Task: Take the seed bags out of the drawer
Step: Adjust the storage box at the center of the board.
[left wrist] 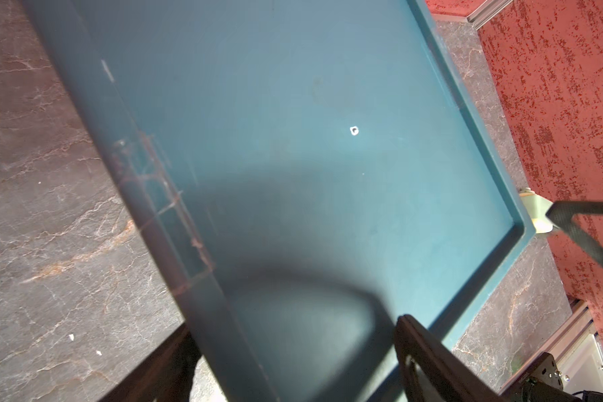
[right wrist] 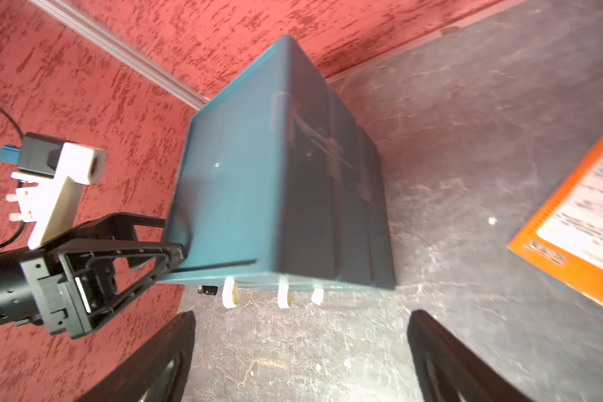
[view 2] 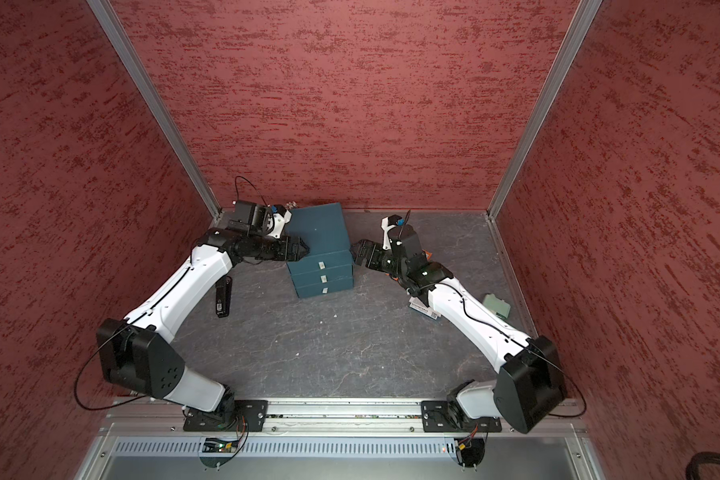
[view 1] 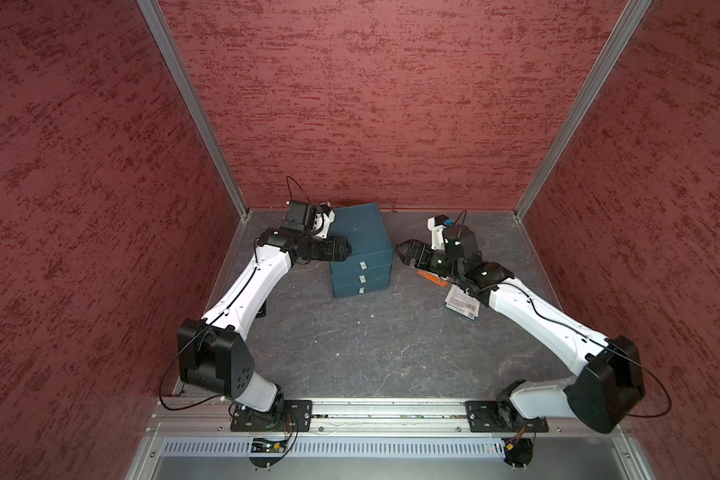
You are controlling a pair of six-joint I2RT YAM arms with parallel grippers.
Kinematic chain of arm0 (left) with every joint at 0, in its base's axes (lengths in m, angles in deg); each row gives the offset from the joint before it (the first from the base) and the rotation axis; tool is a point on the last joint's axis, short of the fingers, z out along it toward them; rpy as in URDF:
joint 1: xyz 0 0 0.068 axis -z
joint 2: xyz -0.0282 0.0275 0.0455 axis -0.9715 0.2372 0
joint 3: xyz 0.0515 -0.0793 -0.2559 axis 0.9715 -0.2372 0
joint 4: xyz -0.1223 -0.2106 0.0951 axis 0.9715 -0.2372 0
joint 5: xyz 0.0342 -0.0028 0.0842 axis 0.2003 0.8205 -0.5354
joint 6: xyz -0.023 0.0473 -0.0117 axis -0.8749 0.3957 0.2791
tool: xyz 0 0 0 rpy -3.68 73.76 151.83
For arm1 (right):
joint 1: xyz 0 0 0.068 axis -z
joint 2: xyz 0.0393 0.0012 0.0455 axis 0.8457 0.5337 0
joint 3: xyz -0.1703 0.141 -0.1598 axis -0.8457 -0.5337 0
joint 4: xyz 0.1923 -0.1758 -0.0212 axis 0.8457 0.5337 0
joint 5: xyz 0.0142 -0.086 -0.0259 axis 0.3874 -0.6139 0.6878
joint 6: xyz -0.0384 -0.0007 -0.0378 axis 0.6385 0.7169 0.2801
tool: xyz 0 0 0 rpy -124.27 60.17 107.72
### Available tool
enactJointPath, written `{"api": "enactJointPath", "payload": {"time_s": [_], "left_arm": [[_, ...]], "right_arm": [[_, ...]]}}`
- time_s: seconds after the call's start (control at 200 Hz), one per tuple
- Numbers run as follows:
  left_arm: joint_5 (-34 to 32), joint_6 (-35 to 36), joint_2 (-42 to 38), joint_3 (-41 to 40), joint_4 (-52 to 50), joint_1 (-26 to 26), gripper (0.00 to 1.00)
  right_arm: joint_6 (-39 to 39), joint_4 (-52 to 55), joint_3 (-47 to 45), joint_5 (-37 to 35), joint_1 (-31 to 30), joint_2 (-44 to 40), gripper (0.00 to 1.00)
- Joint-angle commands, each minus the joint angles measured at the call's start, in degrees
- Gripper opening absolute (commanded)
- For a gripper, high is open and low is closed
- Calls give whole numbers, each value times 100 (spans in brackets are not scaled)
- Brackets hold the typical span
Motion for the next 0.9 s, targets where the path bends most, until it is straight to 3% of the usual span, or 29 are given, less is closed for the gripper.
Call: {"api": "enactJointPath", "payload": {"time_s": [0.0,0.23,0.436,0.606,0.897], "left_arm": [[292,22,70,-61,149,144,88],[244,-5,46,-87,96,377,87],[194,-4,30,-96,22,437,87],[137,-4,38,-153,28,460,86],[88,20,91,-124,24,472,87]], "right_arm": [[-391,28,-435,-302,-356,-170,99],[-1157,-1009,-1337,-732,-1337,-219,99],[-1678,-1935,-1903,-1174,-1707,98,98],[-2169,-3224,-2347,-1419,-1723,582,84],[-2807,-5447,-2457,-1684,-1747,2173,62]]}}
